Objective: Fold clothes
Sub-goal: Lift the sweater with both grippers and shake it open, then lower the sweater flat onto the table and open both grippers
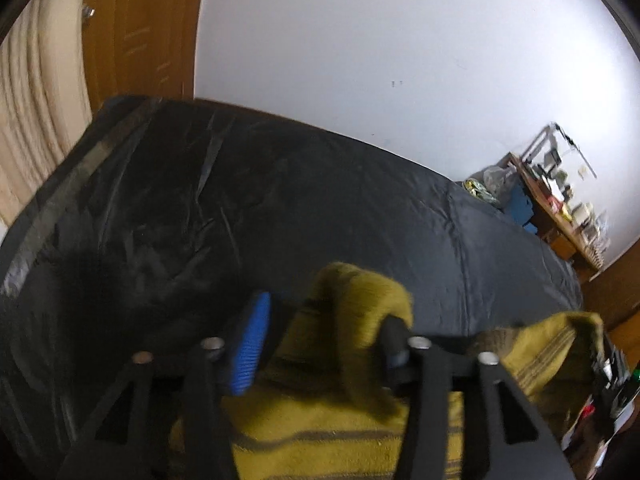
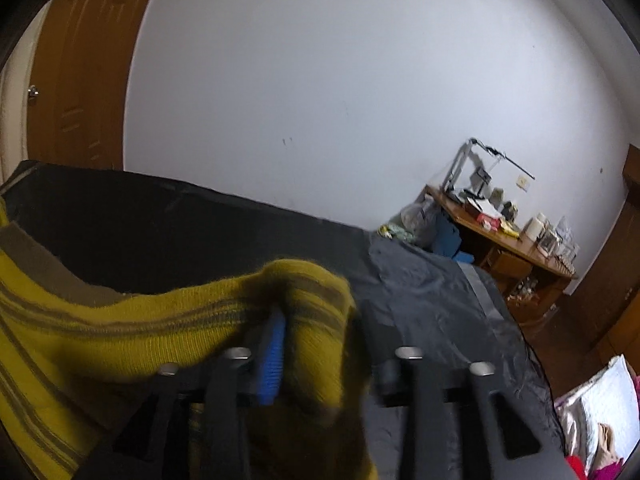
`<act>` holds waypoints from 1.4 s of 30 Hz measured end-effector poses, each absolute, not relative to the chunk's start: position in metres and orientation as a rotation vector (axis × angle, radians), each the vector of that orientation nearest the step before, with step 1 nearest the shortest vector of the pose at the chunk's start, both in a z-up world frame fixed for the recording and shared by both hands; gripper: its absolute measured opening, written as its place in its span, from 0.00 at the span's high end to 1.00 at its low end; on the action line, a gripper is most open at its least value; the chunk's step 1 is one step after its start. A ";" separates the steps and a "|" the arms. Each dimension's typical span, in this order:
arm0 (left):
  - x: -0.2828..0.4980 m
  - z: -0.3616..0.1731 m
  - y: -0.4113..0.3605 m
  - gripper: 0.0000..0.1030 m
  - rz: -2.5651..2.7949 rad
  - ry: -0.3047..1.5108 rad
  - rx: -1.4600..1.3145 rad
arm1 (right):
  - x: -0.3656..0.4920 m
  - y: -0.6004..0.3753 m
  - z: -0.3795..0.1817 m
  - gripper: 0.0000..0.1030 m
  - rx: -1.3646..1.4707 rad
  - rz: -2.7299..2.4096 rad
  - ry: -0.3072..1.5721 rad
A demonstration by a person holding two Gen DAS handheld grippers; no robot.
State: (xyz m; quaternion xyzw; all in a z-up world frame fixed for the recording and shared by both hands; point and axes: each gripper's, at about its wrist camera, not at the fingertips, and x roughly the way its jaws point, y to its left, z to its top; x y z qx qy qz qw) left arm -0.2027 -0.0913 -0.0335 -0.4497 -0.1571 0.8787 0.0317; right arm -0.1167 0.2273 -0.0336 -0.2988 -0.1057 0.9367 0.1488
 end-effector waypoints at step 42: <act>-0.191 -0.031 -0.165 0.20 2.297 -1.062 -1.460 | -0.218 0.258 -0.081 0.32 -1.277 2.574 -0.139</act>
